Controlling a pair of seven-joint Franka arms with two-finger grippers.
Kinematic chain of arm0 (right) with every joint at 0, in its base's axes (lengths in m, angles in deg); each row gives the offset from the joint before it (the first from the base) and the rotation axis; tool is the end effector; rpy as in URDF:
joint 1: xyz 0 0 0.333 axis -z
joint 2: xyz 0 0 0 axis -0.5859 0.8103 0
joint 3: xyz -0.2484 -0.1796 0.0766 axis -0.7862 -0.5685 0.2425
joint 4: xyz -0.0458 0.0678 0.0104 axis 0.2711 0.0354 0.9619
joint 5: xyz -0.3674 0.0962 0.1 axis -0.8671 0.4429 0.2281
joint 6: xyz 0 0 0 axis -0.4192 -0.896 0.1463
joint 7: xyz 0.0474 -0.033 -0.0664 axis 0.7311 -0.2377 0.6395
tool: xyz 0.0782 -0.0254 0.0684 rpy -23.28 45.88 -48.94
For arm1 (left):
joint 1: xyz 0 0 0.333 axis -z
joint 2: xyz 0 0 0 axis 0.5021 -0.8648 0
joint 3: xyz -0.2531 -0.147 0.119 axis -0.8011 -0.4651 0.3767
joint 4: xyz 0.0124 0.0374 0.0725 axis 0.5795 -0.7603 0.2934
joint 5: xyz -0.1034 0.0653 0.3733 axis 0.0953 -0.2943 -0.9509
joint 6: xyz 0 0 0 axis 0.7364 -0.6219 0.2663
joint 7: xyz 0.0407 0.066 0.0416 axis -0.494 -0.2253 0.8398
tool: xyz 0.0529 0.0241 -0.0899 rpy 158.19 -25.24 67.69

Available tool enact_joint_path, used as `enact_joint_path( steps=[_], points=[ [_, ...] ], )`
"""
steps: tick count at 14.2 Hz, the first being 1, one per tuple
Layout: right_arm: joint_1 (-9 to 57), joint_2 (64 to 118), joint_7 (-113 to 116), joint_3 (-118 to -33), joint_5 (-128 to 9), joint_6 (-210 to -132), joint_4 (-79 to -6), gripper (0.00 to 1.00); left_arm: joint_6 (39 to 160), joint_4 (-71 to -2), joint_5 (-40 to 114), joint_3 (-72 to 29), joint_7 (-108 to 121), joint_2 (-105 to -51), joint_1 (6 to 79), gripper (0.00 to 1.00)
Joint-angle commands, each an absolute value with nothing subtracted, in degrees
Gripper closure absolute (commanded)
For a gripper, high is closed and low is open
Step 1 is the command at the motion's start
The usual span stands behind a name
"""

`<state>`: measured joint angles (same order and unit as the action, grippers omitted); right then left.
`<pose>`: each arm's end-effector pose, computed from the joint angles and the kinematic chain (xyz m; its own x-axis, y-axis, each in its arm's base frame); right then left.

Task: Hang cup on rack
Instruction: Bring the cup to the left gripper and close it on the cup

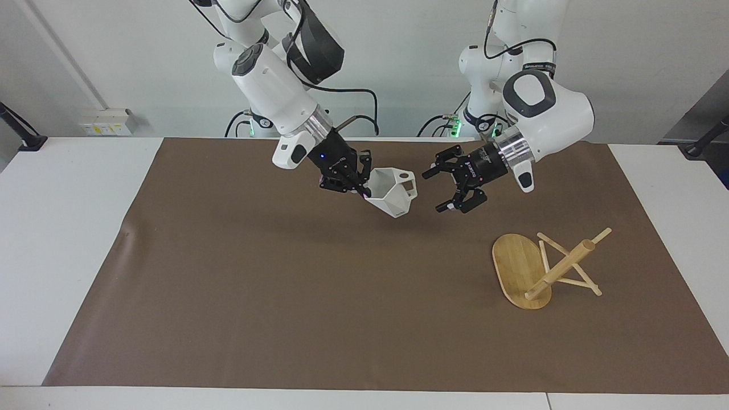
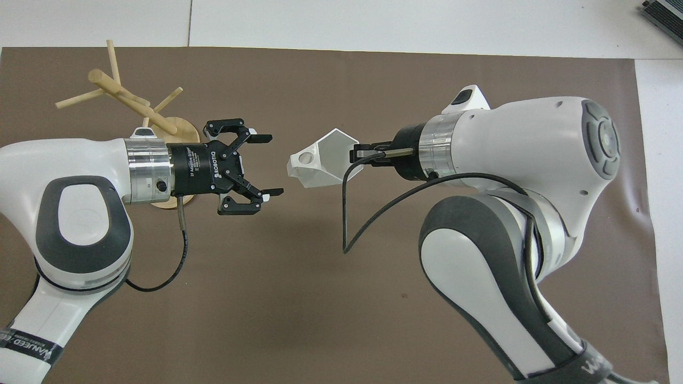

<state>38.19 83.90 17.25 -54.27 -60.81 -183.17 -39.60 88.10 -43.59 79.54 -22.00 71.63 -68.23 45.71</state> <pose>0.5714 0.2745 0.5365 0.9776 -0.0076 0.2104 0.1116 -0.8289 -0.5482 0.5377 -0.2182 0.4784 -0.1042 0.5333 -0.8395 0.9853 0.1703 -0.0141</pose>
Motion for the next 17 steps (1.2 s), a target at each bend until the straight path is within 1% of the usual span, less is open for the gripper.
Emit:
enact_joint_path(
  steps=[1, 4, 7, 12, 17],
  points=[
    [38.8, 83.5, 21.8, -51.7, -59.4, -186.7, -39.8, 1.0, 92.3, -45.9, 81.5, -21.3, 70.5, -68.4, 49.0, 0.0],
    [37.9, 84.0, 25.5, -50.5, -59.4, -189.1, -39.8, 1.0, 91.8, -47.8, 81.5, -21.3, 68.8, -67.7, 49.0, 0.0],
    [37.6, 84.7, 27.9, -49.7, -59.4, -191.1, -39.7, 1.0, 90.0, -46.8, 81.6, -21.3, 68.8, -67.9, 48.3, 0.0],
    [37.6, 84.8, 28.3, -49.5, -59.4, -191.4, -39.6, 1.0, 85.5, -44.9, 81.7, -21.1, 68.8, -68.0, 46.5, 0.0],
    [37.6, 84.8, 28.3, -49.5, -59.4, -191.4, -39.6, 1.0, 85.4, -44.5, 82.1, -21.2, 68.5, -68.2, 45.0, 0.0]
  ],
)
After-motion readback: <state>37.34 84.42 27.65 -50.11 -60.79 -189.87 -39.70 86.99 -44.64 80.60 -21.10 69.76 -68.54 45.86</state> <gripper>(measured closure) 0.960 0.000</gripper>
